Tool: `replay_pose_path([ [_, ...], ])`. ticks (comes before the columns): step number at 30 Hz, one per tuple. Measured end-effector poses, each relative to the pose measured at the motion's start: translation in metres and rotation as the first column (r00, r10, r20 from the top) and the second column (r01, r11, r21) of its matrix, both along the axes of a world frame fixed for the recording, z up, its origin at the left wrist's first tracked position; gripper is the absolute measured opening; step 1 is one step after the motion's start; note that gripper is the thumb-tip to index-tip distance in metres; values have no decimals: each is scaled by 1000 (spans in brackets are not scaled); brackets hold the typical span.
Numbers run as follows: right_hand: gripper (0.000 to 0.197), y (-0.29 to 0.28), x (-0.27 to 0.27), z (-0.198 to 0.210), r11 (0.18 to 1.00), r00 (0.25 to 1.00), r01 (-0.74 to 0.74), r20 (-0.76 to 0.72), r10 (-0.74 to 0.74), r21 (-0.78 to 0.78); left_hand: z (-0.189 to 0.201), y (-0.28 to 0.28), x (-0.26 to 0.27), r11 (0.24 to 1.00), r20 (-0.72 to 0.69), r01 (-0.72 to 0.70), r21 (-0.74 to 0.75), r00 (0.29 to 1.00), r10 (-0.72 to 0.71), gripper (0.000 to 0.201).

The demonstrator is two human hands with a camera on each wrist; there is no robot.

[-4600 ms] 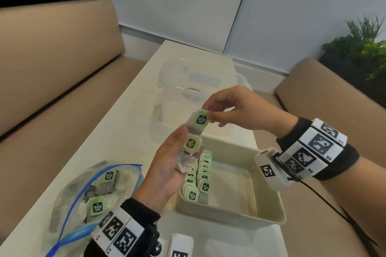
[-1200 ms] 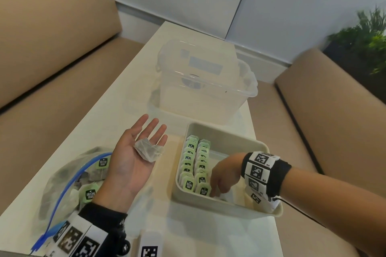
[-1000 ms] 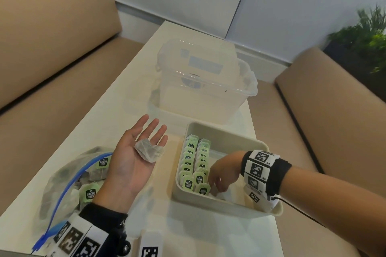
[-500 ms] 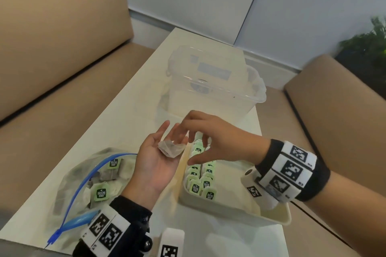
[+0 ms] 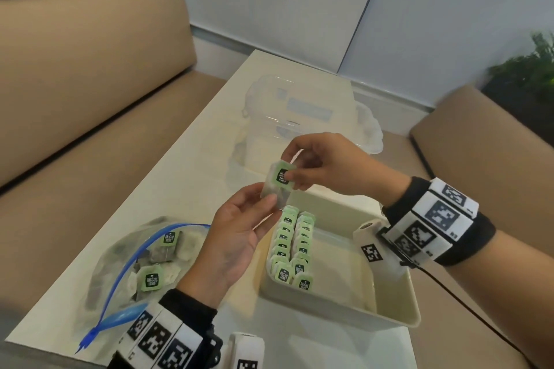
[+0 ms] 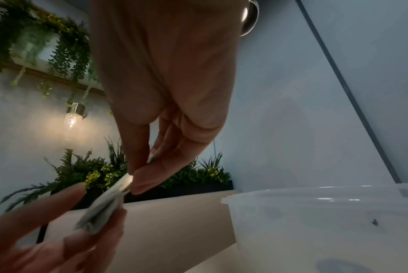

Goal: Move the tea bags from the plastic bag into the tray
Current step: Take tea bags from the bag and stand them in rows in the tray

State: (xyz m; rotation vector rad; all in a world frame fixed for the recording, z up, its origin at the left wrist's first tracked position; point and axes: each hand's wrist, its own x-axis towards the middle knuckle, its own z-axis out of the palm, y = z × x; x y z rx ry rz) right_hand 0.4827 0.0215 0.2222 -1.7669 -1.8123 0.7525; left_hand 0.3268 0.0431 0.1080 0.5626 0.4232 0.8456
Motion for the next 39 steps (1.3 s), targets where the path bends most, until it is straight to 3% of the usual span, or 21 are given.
replay_pose_path([
  [2, 7, -2, -1, 1, 1000, 1000, 10, 2, -10, 3, 3, -2, 4, 998, 0, -44, 36, 999, 44, 23],
  [8, 7, -10, -5, 2, 999, 998, 20, 54, -22, 36, 7, -3, 7, 957, -109, -157, 243, 976, 188, 31],
  [13, 7, -16, -9, 8, 997, 994, -21, 108, 13, 69, 6, -4, 7, 905, -219, -128, 406, 948, 233, 25],
  [18, 7, -19, -3, 6, 996, 983, -68, 173, 58, 53, 2, -4, 7, 897, -263, -72, 437, 943, 204, 27],
  [23, 14, -25, 12, 6, 987, 958, -90, 258, 123, -135, -7, 2, 1, 919, -344, -9, 393, 926, 156, 69],
  [26, 6, -29, 24, -13, 935, 908, -83, 361, 213, -344, -9, 10, -6, 944, -310, -64, 324, 936, 169, 49],
  [30, 15, -34, 29, -64, 767, 844, -53, 383, 377, -639, -7, 17, -14, 957, -283, -105, 270, 941, 183, 10],
  [34, 20, -30, 27, -98, 664, 881, -62, 271, 387, -745, -8, 21, -20, 955, -292, -139, 263, 932, 216, 21],
  [39, 18, -22, 25, -122, 650, 872, -56, 279, 401, -758, -10, 23, -23, 946, -306, -165, 278, 919, 250, 24],
])
